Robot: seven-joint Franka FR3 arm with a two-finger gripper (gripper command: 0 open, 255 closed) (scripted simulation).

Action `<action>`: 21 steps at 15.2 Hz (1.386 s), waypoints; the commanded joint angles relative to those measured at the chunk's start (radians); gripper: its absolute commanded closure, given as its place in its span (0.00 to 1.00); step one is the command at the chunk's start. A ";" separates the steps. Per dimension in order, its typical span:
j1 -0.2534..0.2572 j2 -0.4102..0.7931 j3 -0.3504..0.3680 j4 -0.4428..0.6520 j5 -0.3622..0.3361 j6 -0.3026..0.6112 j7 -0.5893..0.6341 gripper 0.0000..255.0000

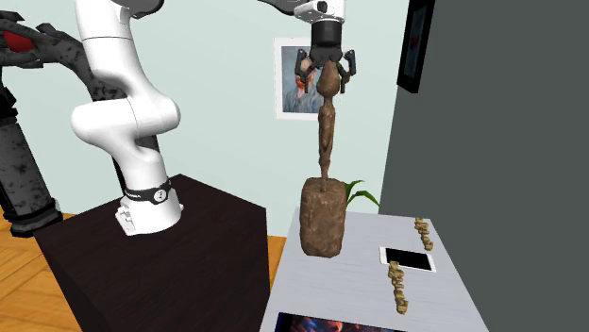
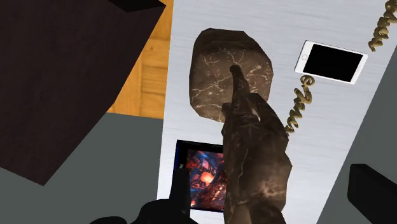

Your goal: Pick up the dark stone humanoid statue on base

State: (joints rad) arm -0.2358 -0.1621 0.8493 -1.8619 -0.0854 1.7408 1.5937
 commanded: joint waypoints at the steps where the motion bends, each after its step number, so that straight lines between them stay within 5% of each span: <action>1: -0.006 0.039 0.019 0.014 -0.031 0.010 0.048 0.00; 9: -0.004 0.045 0.023 -0.070 -0.037 0.095 0.065 0.00; 10: -0.003 0.046 0.023 -0.068 -0.038 0.094 0.067 1.00; 21: -0.004 0.041 0.021 -0.045 -0.033 0.070 0.059 1.00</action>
State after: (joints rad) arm -0.2390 -0.1197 0.8713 -1.9157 -0.1192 1.8173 1.6557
